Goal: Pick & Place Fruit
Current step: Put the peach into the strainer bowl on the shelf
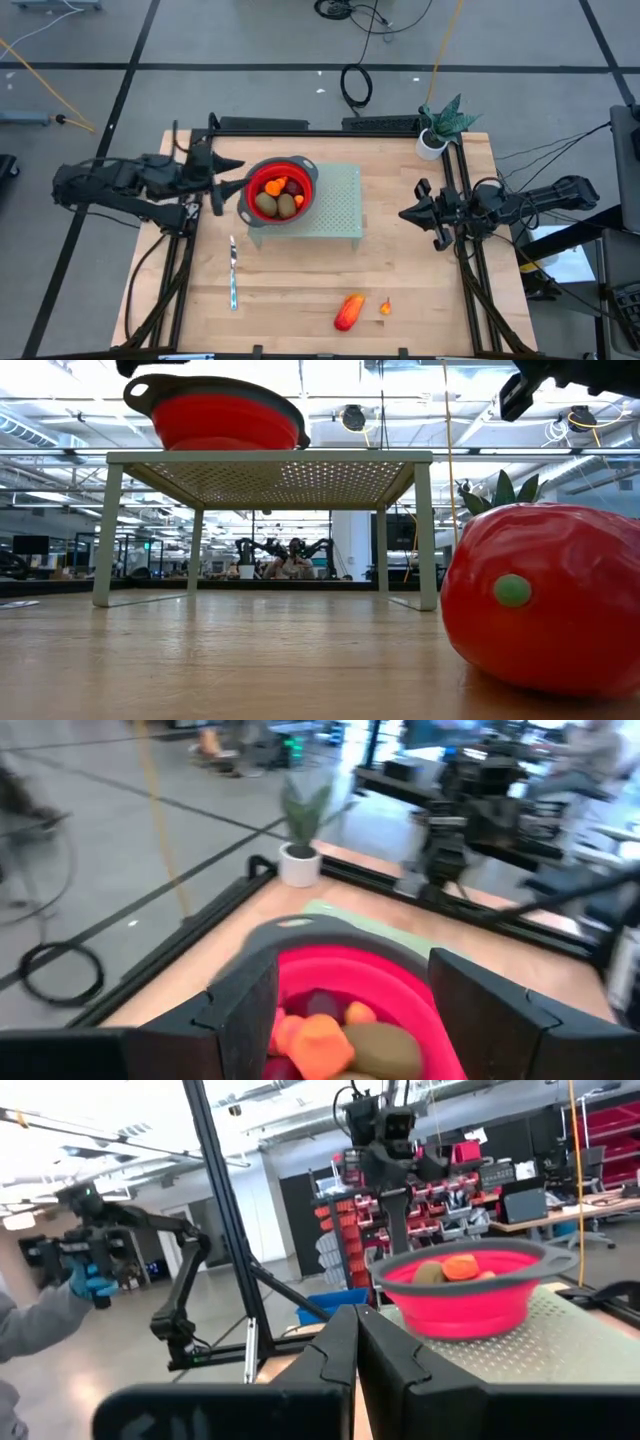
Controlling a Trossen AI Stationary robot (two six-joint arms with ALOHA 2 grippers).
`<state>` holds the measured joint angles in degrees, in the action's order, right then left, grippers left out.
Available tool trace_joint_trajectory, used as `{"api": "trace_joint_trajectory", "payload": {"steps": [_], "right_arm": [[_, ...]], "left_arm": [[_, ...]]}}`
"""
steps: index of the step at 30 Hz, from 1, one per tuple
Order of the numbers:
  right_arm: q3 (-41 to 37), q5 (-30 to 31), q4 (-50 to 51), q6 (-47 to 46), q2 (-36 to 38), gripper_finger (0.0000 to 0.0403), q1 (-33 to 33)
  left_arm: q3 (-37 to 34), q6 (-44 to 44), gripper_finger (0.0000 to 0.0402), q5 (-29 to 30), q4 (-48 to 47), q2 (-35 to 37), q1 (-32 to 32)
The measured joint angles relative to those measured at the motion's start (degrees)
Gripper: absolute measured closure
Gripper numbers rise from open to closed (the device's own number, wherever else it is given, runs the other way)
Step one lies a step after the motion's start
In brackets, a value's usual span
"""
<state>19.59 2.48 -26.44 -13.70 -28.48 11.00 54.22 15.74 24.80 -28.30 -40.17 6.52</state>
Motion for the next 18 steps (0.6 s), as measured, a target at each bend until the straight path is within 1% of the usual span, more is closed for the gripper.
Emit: {"api": "trace_joint_trajectory", "payload": {"steps": [4,6,12,18], "right_arm": [[0.0,-0.08,0.02,1.3,-1.31,0.0403,-0.01],[0.0,-1.09,-0.46,2.37,-1.89,0.0403,-0.01],[0.0,-1.3,-3.39,5.43,-3.11,0.0403,0.01],[0.0,-1.27,-6.05,6.47,-4.04,0.0403,0.17]], "left_arm": [[0.0,-1.71,0.0144,-2.65,-1.73,3.04,0.43],[0.0,-1.72,0.0144,-2.71,-2.56,4.49,0.62],[0.0,-1.69,0.0144,-2.73,-7.24,7.78,0.6],[-0.02,0.75,0.0144,-2.8,-9.62,8.53,0.6]]}}
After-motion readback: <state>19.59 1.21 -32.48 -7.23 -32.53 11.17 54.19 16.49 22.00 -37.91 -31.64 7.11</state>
